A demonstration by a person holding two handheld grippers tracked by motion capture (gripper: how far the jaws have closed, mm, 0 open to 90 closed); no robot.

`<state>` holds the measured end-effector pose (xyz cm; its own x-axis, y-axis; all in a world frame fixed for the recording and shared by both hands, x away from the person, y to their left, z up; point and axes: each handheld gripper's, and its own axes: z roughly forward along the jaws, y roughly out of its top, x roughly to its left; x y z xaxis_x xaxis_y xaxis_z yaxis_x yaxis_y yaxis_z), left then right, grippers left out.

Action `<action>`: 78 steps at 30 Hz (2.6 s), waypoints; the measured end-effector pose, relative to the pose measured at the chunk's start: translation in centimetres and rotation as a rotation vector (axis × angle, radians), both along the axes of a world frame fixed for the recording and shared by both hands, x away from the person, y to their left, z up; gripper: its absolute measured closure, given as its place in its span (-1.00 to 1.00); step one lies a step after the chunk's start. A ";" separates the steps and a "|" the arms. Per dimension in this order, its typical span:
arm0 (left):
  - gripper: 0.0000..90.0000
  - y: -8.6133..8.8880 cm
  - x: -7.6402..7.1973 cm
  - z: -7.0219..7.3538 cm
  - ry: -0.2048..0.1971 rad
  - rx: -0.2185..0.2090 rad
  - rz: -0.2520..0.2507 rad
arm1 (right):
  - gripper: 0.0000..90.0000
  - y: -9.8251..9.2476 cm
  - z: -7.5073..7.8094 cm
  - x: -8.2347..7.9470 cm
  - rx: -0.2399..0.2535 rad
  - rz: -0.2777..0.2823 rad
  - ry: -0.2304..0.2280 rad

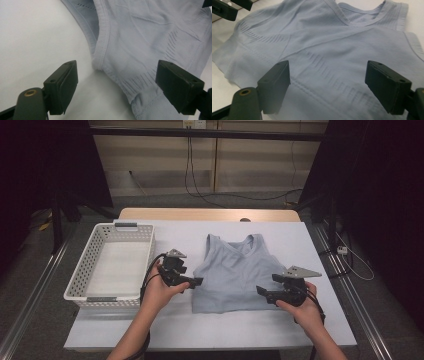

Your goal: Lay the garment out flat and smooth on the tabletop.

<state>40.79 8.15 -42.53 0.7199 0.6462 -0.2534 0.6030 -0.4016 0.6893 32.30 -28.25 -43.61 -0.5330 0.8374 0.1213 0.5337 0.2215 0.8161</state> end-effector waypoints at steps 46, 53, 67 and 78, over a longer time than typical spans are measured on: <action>-0.69 0.0 4.0 2.2 0.000 -0.045 0.038 | -0.74 8.7 0.7 -0.8 -0.013 0.220 -0.015; -0.71 0.2 4.2 2.6 -0.004 -0.049 0.042 | -0.73 11.1 -0.3 -0.7 -0.026 0.296 0.018; -0.71 1.0 4.5 3.0 -0.009 -0.052 0.060 | -0.68 14.5 -0.6 -0.6 -0.020 0.377 0.007; -0.71 1.1 4.8 3.5 -0.009 -0.060 0.071 | -0.25 16.3 -0.9 -0.6 -0.043 0.435 -0.001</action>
<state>45.54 9.26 -39.05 0.6751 0.6797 -0.2868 0.6223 -0.3157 0.7163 31.67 -11.91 -44.51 -0.8372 0.5394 0.0902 0.3823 0.4592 0.8018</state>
